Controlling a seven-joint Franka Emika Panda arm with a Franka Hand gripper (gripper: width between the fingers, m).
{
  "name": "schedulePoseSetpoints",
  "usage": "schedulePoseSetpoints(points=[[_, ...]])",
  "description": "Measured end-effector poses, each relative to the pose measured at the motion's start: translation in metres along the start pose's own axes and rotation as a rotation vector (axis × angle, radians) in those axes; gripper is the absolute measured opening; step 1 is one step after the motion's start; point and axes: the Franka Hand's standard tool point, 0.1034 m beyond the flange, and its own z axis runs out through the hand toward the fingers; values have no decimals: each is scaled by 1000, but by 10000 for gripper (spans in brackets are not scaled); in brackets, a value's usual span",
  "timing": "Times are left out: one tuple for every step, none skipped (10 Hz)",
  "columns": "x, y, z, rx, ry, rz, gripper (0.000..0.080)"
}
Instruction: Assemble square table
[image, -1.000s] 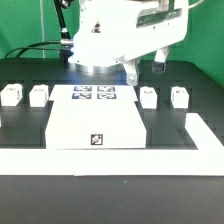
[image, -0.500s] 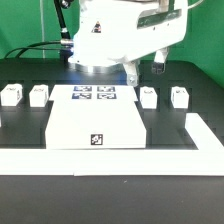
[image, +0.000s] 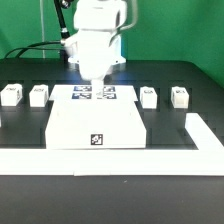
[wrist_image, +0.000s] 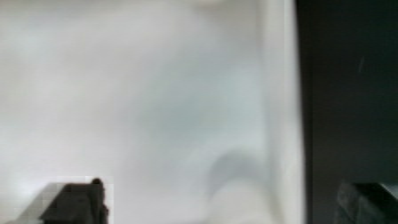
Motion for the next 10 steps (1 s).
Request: schedulePoseSetpoints(points=[[-8, -1, 10, 13, 5, -50, 649], [-8, -1, 23, 11, 12, -82, 649], [-4, -3, 31, 20, 17, -74, 649], [2, -4, 35, 18, 22, -59, 649], [0, -4, 34, 18, 21, -57, 649], [0, -4, 35, 19, 21, -54, 516], [-1, -4, 35, 19, 21, -54, 378], [-1, -4, 35, 19, 21, -53, 378], [-1, -4, 35, 20, 21, -53, 241], [-1, -4, 35, 20, 21, -53, 72]])
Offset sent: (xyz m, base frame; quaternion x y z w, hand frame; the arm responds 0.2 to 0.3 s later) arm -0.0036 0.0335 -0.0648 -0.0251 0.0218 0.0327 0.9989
